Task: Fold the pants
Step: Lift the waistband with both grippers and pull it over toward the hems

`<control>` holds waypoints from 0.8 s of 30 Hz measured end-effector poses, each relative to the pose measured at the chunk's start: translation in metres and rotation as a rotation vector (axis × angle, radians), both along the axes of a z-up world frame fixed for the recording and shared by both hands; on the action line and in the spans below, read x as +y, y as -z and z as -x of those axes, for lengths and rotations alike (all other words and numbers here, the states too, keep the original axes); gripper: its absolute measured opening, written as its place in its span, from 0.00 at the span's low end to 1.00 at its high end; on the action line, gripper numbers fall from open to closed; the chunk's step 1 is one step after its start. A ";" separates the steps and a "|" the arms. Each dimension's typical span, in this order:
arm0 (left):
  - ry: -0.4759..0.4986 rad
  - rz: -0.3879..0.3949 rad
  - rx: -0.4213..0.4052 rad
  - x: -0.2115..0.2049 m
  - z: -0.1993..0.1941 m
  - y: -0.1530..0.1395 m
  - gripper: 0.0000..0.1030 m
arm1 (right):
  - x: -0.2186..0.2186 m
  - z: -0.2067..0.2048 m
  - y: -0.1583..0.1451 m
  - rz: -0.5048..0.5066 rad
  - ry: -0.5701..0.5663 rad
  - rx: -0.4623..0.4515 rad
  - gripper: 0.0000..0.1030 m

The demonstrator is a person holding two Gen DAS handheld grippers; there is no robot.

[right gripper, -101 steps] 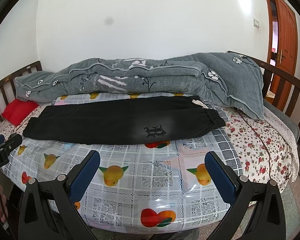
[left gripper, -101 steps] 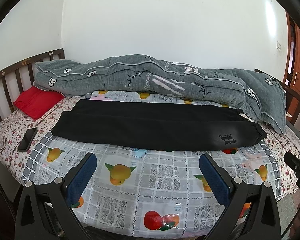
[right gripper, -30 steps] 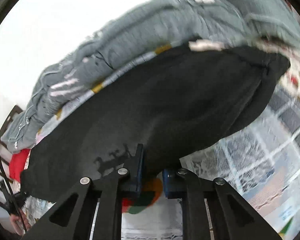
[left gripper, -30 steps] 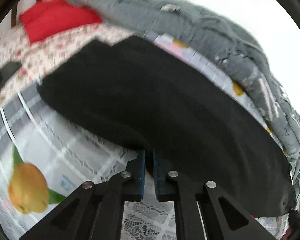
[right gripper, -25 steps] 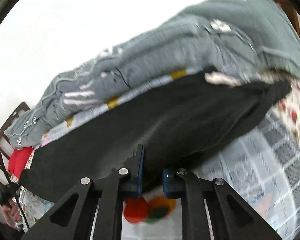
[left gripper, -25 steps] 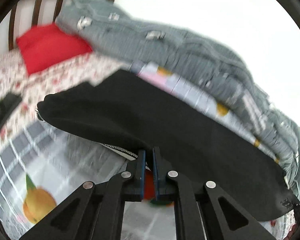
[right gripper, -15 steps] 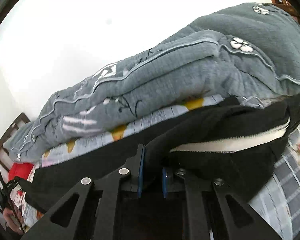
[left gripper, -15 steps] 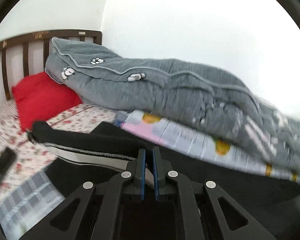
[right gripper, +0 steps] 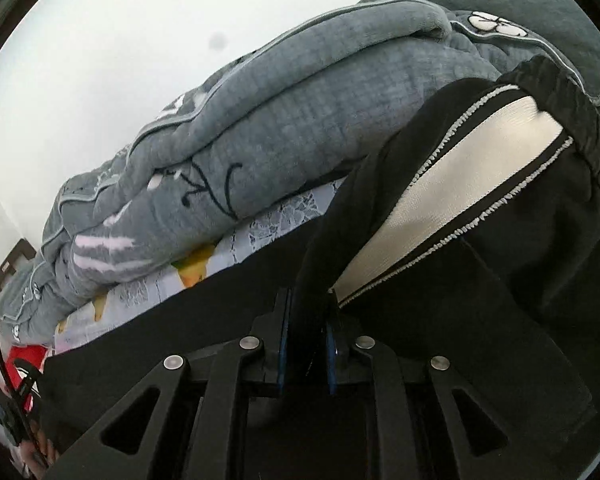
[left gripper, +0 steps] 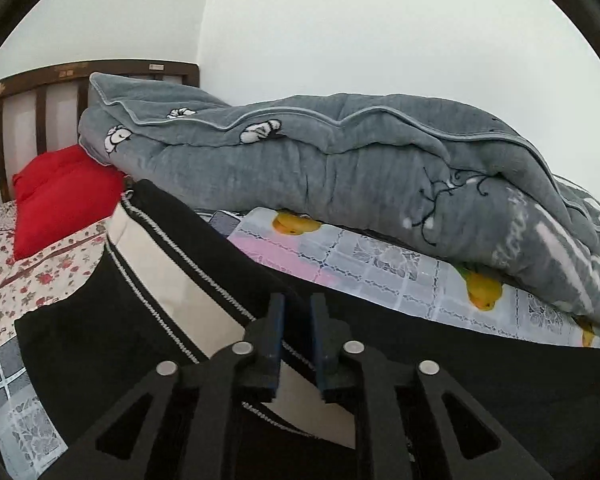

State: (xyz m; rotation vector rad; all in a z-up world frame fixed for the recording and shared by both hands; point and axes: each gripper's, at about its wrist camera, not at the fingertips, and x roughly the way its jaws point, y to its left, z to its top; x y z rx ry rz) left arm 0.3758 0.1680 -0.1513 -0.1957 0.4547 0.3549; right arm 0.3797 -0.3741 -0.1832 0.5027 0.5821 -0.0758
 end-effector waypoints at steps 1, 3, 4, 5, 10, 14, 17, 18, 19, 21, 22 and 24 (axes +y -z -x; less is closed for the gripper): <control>0.001 0.002 -0.006 0.001 0.002 0.000 0.13 | 0.000 0.000 0.000 -0.005 -0.004 -0.002 0.18; -0.004 -0.001 -0.006 0.000 0.002 0.000 0.20 | 0.001 0.001 0.000 -0.006 -0.017 -0.005 0.20; -0.009 -0.004 -0.003 -0.001 0.002 0.001 0.33 | 0.002 0.001 0.000 0.000 -0.022 -0.006 0.21; -0.015 -0.006 -0.003 0.000 0.002 0.001 0.48 | 0.003 0.001 0.001 0.007 -0.025 -0.007 0.22; -0.009 -0.014 -0.016 -0.002 0.004 0.000 0.65 | 0.008 -0.003 0.004 -0.008 -0.073 -0.004 0.31; 0.020 -0.034 -0.019 -0.008 0.004 -0.001 0.70 | 0.011 -0.004 0.005 -0.019 -0.101 -0.005 0.38; 0.069 -0.036 -0.039 -0.014 0.008 -0.003 0.73 | 0.024 -0.007 0.005 0.014 -0.154 0.007 0.44; 0.085 -0.034 -0.043 -0.016 0.008 -0.003 0.73 | 0.030 -0.008 0.006 0.041 -0.172 0.015 0.46; 0.106 -0.031 -0.045 -0.018 0.008 -0.003 0.73 | 0.035 -0.009 0.005 0.062 -0.184 0.020 0.47; 0.131 -0.026 -0.042 -0.021 0.008 -0.003 0.73 | 0.043 -0.009 0.004 0.096 -0.210 0.020 0.51; 0.140 -0.023 -0.039 -0.022 0.008 -0.003 0.73 | 0.046 -0.009 0.004 0.104 -0.223 0.021 0.54; 0.159 -0.005 -0.033 -0.022 0.006 -0.002 0.73 | 0.050 -0.011 0.006 0.094 -0.262 0.031 0.57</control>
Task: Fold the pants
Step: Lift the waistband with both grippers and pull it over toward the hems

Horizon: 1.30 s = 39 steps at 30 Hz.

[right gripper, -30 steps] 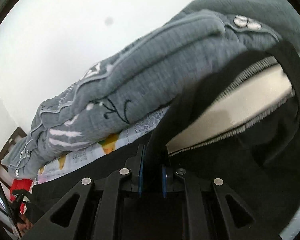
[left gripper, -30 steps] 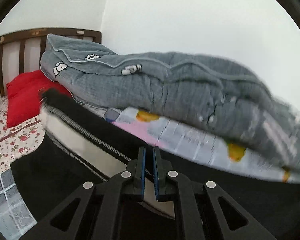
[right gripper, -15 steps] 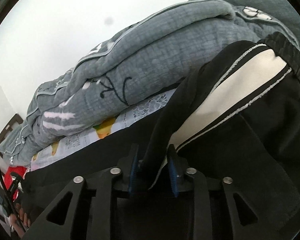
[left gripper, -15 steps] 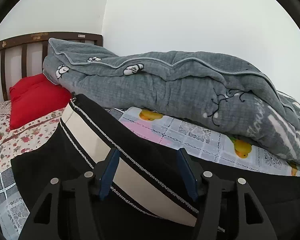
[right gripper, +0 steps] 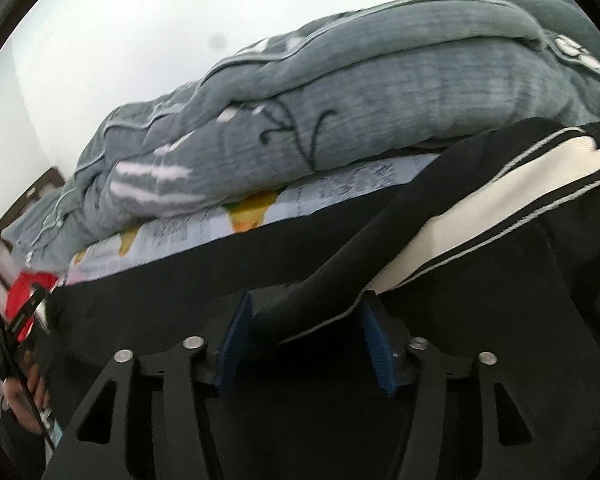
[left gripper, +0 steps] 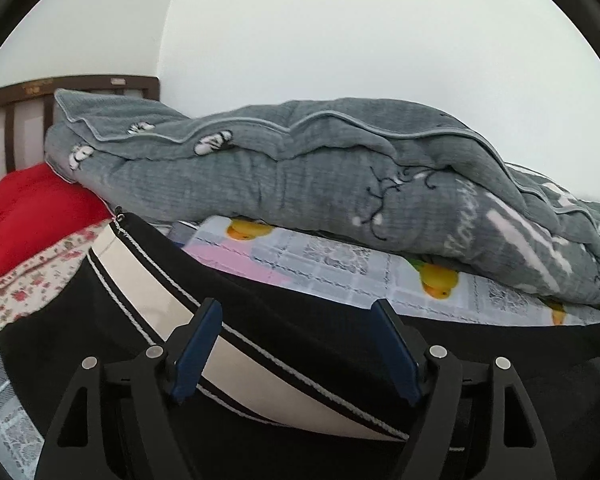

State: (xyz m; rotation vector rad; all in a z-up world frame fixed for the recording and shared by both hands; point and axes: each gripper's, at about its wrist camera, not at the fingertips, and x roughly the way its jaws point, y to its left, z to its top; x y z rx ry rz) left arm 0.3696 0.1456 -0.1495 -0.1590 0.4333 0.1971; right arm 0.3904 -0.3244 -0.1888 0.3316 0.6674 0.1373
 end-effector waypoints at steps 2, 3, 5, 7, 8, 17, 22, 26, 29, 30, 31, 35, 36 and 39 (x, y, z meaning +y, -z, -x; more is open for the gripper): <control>0.014 0.017 0.000 0.000 0.000 0.001 0.73 | 0.004 -0.002 0.002 -0.027 -0.055 0.020 0.57; 0.016 0.020 -0.004 0.000 0.001 0.001 0.73 | 0.007 -0.002 0.003 -0.027 -0.072 0.023 0.57; 0.025 0.025 -0.012 -0.001 0.003 0.001 0.73 | 0.013 -0.002 0.002 -0.008 -0.086 0.016 0.57; 0.040 0.031 -0.014 -0.002 0.003 0.001 0.73 | 0.018 0.000 0.001 0.010 -0.095 0.006 0.57; 0.046 0.029 -0.014 -0.003 0.003 0.001 0.73 | 0.019 0.000 0.001 0.013 -0.098 0.004 0.57; 0.163 0.054 -0.099 -0.014 0.014 -0.004 0.73 | -0.011 0.012 -0.010 0.022 0.175 -0.105 0.57; 0.354 0.023 -0.089 -0.040 0.017 -0.003 0.73 | -0.030 0.006 -0.001 -0.098 0.179 -0.043 0.57; 0.404 -0.070 -0.026 -0.064 0.012 0.004 0.73 | -0.017 0.005 -0.003 -0.040 0.131 -0.043 0.57; 0.360 -0.065 0.007 -0.062 0.008 0.007 0.73 | -0.004 0.004 -0.003 0.021 0.093 -0.036 0.58; 0.321 -0.058 0.033 -0.058 0.003 0.010 0.73 | -0.001 0.004 -0.003 0.039 0.082 -0.030 0.58; 0.265 -0.049 0.070 -0.053 -0.003 0.013 0.73 | 0.003 0.003 -0.003 0.056 0.070 -0.025 0.58; 0.132 0.064 0.133 -0.020 -0.015 0.019 0.73 | 0.010 0.006 -0.004 0.088 0.049 -0.027 0.58; 0.112 0.088 0.118 -0.014 -0.013 0.018 0.73 | 0.009 0.009 -0.005 0.088 0.050 -0.033 0.58; 0.069 0.105 0.072 -0.005 -0.005 0.014 0.73 | 0.008 0.017 -0.008 0.089 0.071 -0.052 0.58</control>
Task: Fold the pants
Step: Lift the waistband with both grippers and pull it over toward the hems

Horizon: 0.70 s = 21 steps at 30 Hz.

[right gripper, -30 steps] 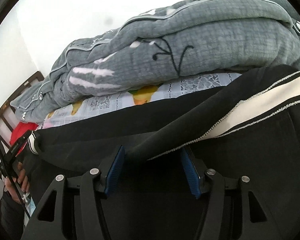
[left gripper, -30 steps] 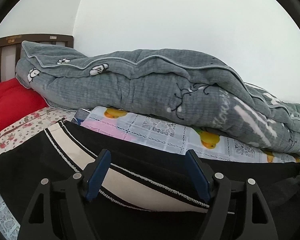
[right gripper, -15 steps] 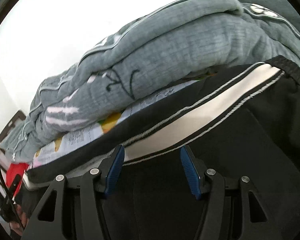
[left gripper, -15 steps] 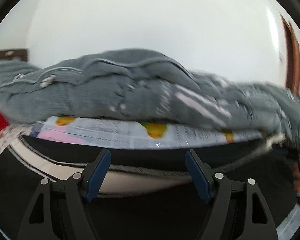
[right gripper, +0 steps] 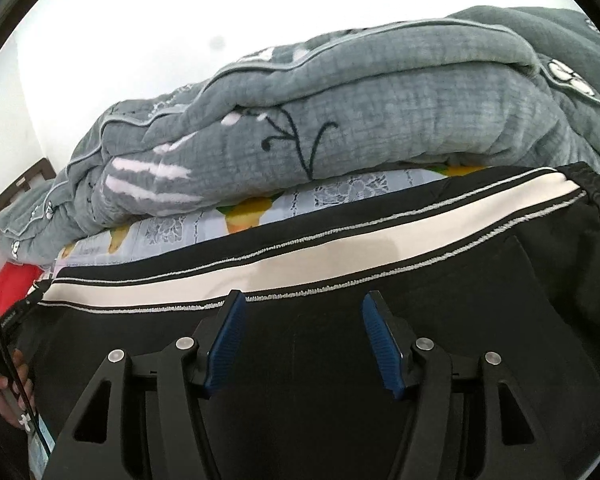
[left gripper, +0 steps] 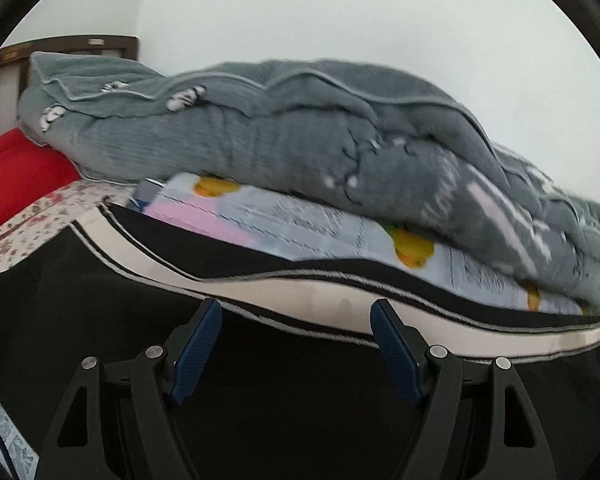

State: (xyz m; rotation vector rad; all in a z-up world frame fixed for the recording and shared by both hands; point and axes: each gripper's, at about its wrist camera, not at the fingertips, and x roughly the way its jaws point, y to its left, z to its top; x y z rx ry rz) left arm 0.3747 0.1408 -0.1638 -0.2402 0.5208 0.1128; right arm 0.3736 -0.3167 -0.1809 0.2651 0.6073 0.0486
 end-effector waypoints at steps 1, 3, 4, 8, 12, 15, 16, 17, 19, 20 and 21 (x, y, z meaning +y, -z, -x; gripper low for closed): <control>-0.006 -0.007 -0.010 0.000 0.003 -0.001 0.74 | 0.000 0.002 0.000 0.002 0.008 -0.003 0.58; -0.002 -0.028 -0.022 -0.003 0.005 -0.003 0.74 | 0.000 0.004 -0.002 0.014 0.023 -0.006 0.58; 0.001 -0.041 -0.025 -0.005 0.001 -0.003 0.74 | 0.001 0.005 -0.003 0.031 0.033 -0.006 0.58; 0.020 -0.092 -0.059 -0.013 0.003 -0.009 0.75 | 0.003 0.024 -0.016 0.110 0.066 -0.019 0.58; 0.032 -0.125 -0.091 -0.020 0.008 -0.014 0.77 | -0.003 0.065 -0.030 0.205 0.117 0.012 0.60; 0.031 -0.128 -0.111 -0.020 0.012 -0.017 0.77 | -0.016 0.107 -0.025 0.196 0.118 0.045 0.62; 0.024 -0.121 -0.123 -0.017 0.016 -0.018 0.77 | -0.022 0.122 -0.021 0.196 0.126 0.058 0.62; 0.016 -0.114 -0.132 -0.015 0.019 -0.019 0.77 | -0.026 0.134 -0.018 0.196 0.135 0.067 0.62; -0.016 -0.079 -0.154 -0.007 0.029 -0.020 0.77 | -0.037 0.156 -0.007 0.168 0.151 0.091 0.64; -0.029 -0.067 -0.151 -0.004 0.034 -0.020 0.77 | -0.043 0.164 -0.002 0.142 0.154 0.103 0.64; -0.044 -0.062 -0.140 -0.001 0.039 -0.021 0.77 | -0.048 0.170 0.005 0.107 0.155 0.123 0.64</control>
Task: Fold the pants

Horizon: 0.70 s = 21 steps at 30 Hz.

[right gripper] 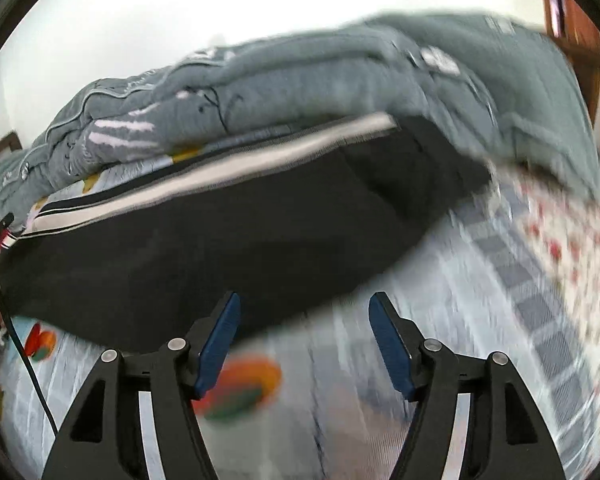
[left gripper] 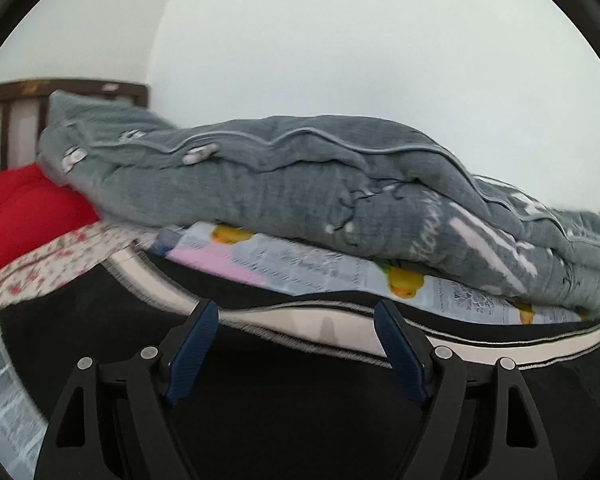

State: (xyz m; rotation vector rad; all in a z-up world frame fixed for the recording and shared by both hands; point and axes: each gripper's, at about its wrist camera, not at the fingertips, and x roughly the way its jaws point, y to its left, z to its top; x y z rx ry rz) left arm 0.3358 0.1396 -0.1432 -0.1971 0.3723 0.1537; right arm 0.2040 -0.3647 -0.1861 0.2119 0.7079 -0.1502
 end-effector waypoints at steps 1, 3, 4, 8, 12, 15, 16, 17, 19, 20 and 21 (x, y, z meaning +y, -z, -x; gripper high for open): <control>-0.011 -0.004 0.016 0.001 0.007 -0.001 0.77 | -0.004 0.003 0.006 -0.035 0.002 0.018 0.64; -0.010 -0.030 0.053 -0.001 0.026 -0.001 0.77 | -0.011 0.011 0.013 -0.108 0.002 0.021 0.64; -0.006 -0.059 0.076 -0.004 0.039 -0.002 0.77 | -0.012 0.014 0.013 -0.126 0.000 0.010 0.64; 0.101 -0.037 0.176 -0.005 0.097 0.000 0.77 | -0.015 0.009 0.016 -0.182 -0.008 0.009 0.64; 0.210 0.153 0.282 0.015 0.129 0.012 0.77 | -0.015 -0.004 0.018 -0.173 -0.031 0.035 0.64; 0.193 0.223 0.397 0.030 0.124 0.033 0.77 | -0.023 -0.019 0.018 -0.209 -0.022 0.053 0.64; 0.177 0.263 0.406 0.038 0.121 0.040 0.77 | -0.026 -0.024 0.018 -0.229 -0.019 0.057 0.64; 0.158 0.307 0.413 0.046 0.116 0.045 0.76 | -0.029 -0.031 0.019 -0.257 -0.019 0.063 0.64; 0.145 0.390 0.387 0.059 0.108 0.050 0.76 | -0.032 -0.040 0.019 -0.283 -0.018 0.066 0.59; 0.153 0.432 0.382 0.064 0.101 0.051 0.76 | -0.033 -0.045 0.020 -0.291 -0.014 0.071 0.58; 0.158 0.467 0.381 0.068 0.095 0.053 0.76 | -0.035 -0.052 0.020 -0.299 -0.010 0.076 0.54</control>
